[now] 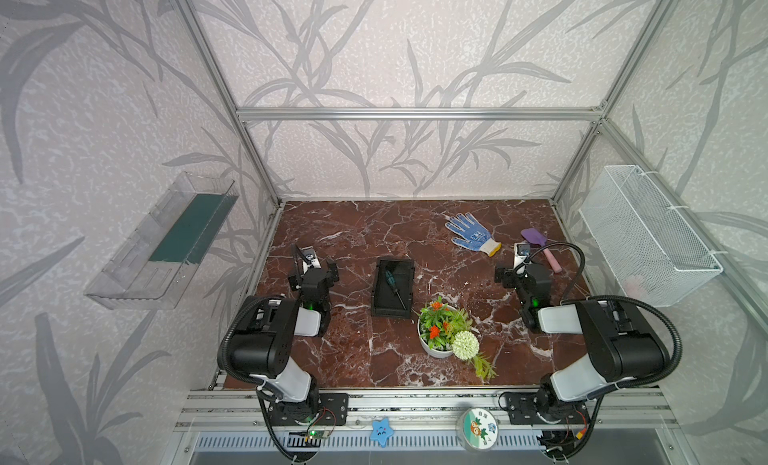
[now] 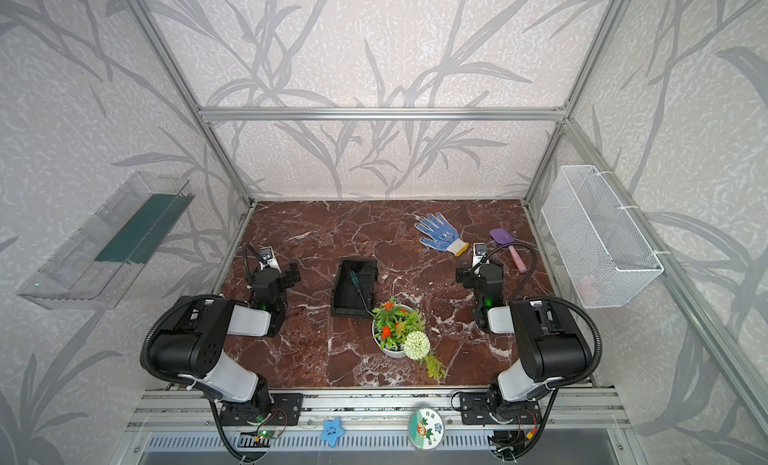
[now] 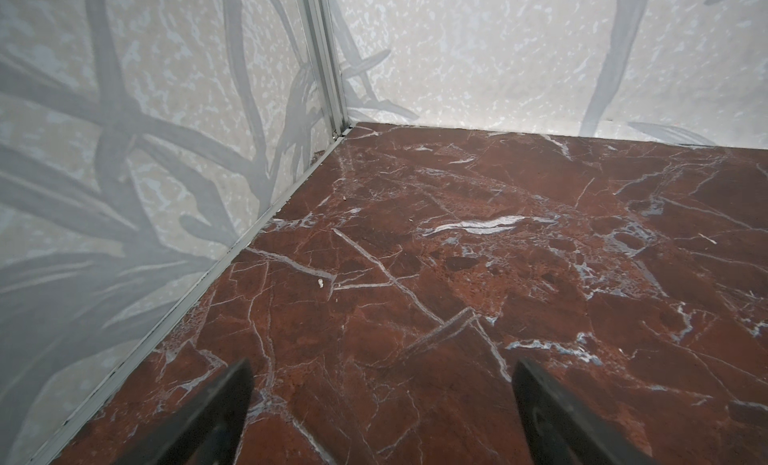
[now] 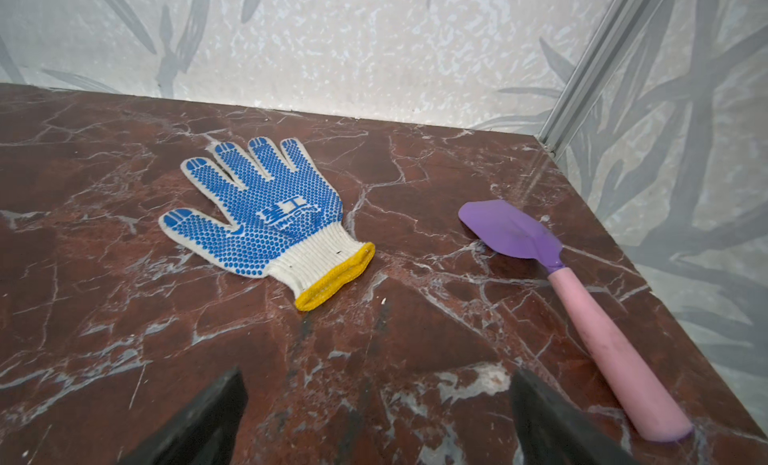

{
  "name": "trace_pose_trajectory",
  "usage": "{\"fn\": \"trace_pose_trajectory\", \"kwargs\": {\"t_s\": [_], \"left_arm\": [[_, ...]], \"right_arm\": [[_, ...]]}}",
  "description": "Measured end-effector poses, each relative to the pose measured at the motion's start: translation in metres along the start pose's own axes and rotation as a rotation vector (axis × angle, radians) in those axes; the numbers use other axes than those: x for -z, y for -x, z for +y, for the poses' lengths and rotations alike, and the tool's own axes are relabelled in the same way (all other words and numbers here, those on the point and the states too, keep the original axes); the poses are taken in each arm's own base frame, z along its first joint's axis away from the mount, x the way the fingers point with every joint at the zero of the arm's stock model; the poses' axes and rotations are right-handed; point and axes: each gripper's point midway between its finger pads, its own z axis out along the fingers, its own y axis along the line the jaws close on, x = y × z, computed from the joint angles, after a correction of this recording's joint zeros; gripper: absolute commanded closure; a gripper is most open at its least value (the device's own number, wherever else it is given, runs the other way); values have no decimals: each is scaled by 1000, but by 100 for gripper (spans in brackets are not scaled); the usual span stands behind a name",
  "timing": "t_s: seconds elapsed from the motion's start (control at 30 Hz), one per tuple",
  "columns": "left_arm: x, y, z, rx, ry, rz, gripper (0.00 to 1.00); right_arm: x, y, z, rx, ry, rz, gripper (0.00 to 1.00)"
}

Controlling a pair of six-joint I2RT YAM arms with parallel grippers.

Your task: Put the screwdriver in the bin

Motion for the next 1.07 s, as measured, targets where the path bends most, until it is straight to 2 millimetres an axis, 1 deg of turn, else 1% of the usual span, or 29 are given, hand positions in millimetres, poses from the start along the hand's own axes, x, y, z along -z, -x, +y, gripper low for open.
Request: {"fn": "trace_pose_trajectory", "kwargs": {"t_s": [0.13,1.07], "left_arm": [[0,0,0,0,0,0,1],[0,0,0,0,-1,0,1]], "right_arm": [[0,-1,6,5,14,0,1],[0,-1,5,4,12,2,1]]}}
